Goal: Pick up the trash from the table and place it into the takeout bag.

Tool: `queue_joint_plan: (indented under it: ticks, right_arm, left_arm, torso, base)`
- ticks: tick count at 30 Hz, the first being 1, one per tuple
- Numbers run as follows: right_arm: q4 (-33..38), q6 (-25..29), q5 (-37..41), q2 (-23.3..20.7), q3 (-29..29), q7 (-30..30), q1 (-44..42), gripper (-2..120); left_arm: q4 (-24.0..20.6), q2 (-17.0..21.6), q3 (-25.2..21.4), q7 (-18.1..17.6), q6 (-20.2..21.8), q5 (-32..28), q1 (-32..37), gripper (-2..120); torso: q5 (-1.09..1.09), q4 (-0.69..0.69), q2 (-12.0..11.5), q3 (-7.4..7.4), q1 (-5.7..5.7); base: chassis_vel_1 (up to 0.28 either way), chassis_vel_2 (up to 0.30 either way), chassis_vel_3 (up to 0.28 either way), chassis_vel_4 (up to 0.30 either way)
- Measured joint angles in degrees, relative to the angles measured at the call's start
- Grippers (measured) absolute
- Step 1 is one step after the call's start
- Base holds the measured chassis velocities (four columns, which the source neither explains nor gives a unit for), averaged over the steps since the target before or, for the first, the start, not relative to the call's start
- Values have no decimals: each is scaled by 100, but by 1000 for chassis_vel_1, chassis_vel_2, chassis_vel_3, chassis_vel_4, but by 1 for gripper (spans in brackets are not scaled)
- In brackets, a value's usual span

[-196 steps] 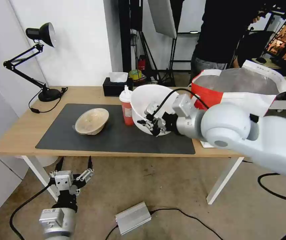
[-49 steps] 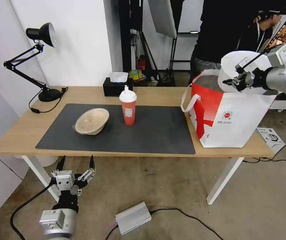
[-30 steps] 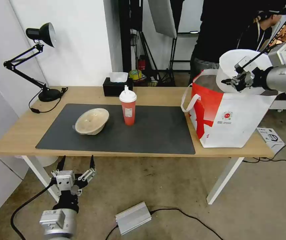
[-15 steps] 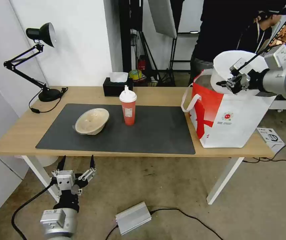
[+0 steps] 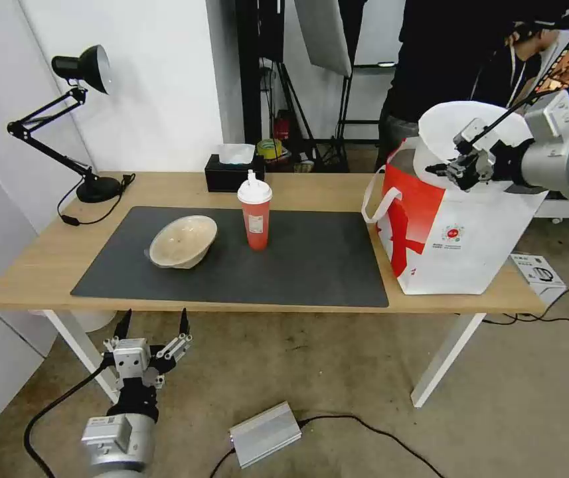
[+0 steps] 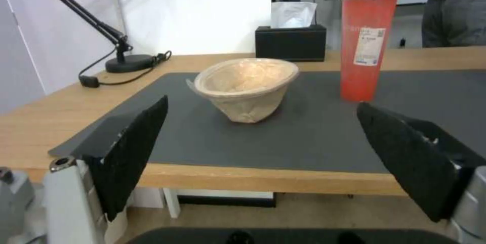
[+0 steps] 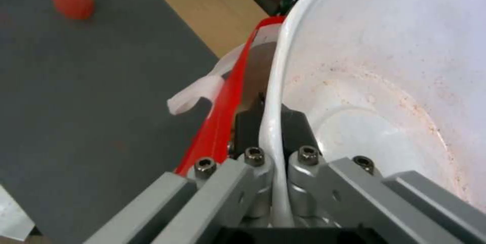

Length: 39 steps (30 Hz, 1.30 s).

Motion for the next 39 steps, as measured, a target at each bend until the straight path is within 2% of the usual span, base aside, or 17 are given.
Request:
queue_joint_plan:
  ticks: [21,27,28,32,33,39]
  right_arm:
    - [95,0,-66,-193,516,-68,-622,1]
    - [69,0,-69,-195,540,-59,-618,24]
    - [69,0,-69,-195,540,-59,-618,24]
    - [53,0,-67,-176,550,-58,-592,45]
    - [53,0,-67,-176,550,-58,-592,45]
    - [42,0,-58,-157,561,-50,-567,68]
  left_arm:
    - [-70,23,16,0,14,25,37,100]
    - [-69,-4,40,0,15,60,49,100]
    - [-69,-4,40,0,15,60,49,100]
    - [-67,-2,39,0,15,64,51,100]
    - [-67,-2,39,0,15,64,51,100]
    - [-66,7,37,0,15,64,52,100]
  torso:
    - [1,0,0,0,0]
    - [1,0,0,0,0]
    - [1,0,0,0,0]
    - [1,0,0,0,0]
    - [1,0,0,0,0]
    - [0,0,0,0,0]
  base:
    - [0,0,0,0]
    - [0,0,0,0]
    - [0,0,0,0]
    - [0,0,0,0]
    - [0,0,0,0]
    - [0,0,0,0]
